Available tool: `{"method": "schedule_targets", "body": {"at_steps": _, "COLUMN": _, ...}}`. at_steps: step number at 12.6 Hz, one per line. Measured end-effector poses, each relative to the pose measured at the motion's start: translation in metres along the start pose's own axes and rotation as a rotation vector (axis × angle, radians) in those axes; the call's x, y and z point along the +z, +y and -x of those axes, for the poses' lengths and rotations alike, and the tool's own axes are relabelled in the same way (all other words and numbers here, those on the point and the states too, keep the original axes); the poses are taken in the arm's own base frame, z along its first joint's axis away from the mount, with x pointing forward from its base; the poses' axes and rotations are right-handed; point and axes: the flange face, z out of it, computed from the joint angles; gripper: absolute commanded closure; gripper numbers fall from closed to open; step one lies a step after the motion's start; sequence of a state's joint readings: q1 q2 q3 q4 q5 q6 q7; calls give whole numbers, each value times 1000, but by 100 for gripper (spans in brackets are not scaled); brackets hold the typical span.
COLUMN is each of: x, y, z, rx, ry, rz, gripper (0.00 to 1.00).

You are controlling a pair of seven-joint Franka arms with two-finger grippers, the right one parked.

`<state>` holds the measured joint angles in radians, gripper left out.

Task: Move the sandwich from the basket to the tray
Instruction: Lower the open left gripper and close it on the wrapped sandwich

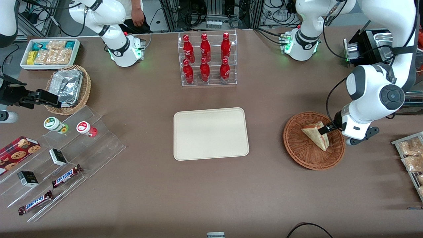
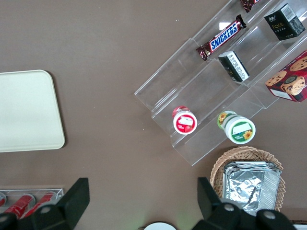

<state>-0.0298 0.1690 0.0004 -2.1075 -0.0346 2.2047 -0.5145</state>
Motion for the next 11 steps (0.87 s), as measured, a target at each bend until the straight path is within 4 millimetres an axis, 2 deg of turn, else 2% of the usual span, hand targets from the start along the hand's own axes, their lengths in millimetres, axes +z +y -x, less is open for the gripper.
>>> {"method": "schedule_targets", "body": {"at_steps": 3, "x": 10, "y": -1, "z": 3, "rx": -87, "ry": 14, "rz": 9, "gripper": 0}}
{"method": "schedule_targets", "body": {"at_steps": 11, "x": 43, "y": -2, "z": 8, "rx": -157, "ry": 10, "rz": 13, "gripper": 0}}
